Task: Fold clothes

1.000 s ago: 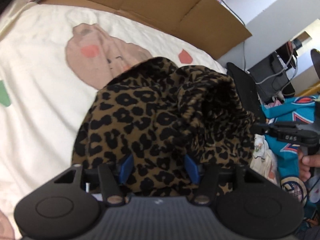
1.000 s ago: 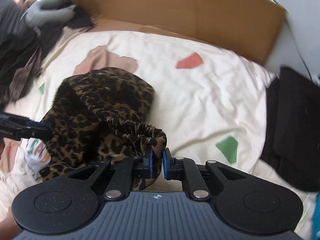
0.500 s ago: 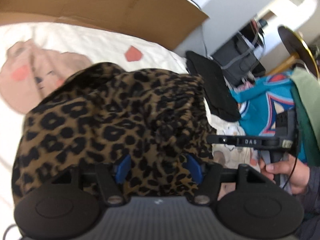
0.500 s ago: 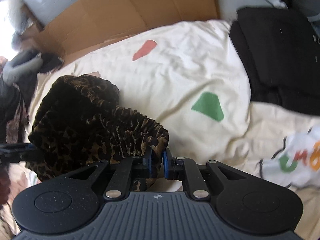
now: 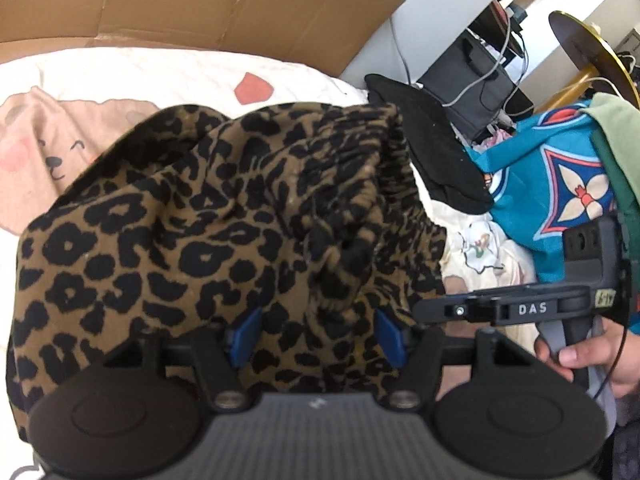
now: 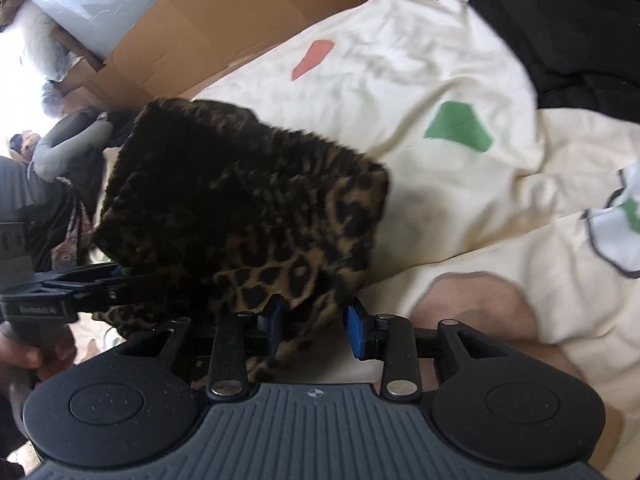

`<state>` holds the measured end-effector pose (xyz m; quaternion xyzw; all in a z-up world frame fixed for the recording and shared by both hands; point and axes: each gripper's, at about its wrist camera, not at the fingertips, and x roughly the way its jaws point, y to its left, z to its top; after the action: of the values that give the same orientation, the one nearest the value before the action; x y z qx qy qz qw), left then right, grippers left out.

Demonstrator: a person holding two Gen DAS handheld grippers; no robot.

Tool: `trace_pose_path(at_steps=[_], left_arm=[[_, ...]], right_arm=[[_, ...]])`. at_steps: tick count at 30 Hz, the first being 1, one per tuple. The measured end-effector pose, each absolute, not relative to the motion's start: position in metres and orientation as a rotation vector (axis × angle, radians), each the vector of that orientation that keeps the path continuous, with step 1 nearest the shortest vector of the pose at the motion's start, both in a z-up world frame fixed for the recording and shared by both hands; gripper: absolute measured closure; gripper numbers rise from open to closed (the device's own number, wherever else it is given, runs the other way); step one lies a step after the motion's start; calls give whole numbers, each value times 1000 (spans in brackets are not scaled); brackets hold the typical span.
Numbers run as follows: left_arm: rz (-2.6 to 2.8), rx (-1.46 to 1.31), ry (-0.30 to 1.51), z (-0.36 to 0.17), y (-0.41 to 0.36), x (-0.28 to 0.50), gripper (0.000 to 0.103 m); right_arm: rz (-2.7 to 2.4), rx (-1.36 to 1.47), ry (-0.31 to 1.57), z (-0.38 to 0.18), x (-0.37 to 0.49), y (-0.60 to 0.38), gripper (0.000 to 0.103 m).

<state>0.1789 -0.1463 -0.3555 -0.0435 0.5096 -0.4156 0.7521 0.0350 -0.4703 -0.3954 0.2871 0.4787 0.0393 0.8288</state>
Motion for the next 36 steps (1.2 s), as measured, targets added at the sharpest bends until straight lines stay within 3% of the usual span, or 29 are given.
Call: trace_pose_path(at_steps=[1, 2, 4, 5, 6, 19, 36], left_arm=[[-903, -95, 1116, -357, -147, 179, 48], [-899, -94, 1120, -358, -148, 179, 65], [-880, -97, 1125, -359, -149, 182, 87], [-873, -104, 1115, -356, -147, 182, 88], [-866, -111, 1105, -353, -145, 183, 89], [-757, -220, 954, -256, -77, 203, 100], [-736, -239, 770, -98, -14, 144, 101]], right_arm=[[78, 614, 1020, -397, 37, -468, 67], [74, 620, 1024, -399, 38, -466, 67], [69, 633, 1024, -402, 41, -466, 72], [66, 628, 1018, -401, 41, -466, 92], [61, 615, 1016, -399, 42, -467, 103], [20, 537, 903, -347, 30, -503, 103], [182, 380, 683, -184, 21, -479, 103]])
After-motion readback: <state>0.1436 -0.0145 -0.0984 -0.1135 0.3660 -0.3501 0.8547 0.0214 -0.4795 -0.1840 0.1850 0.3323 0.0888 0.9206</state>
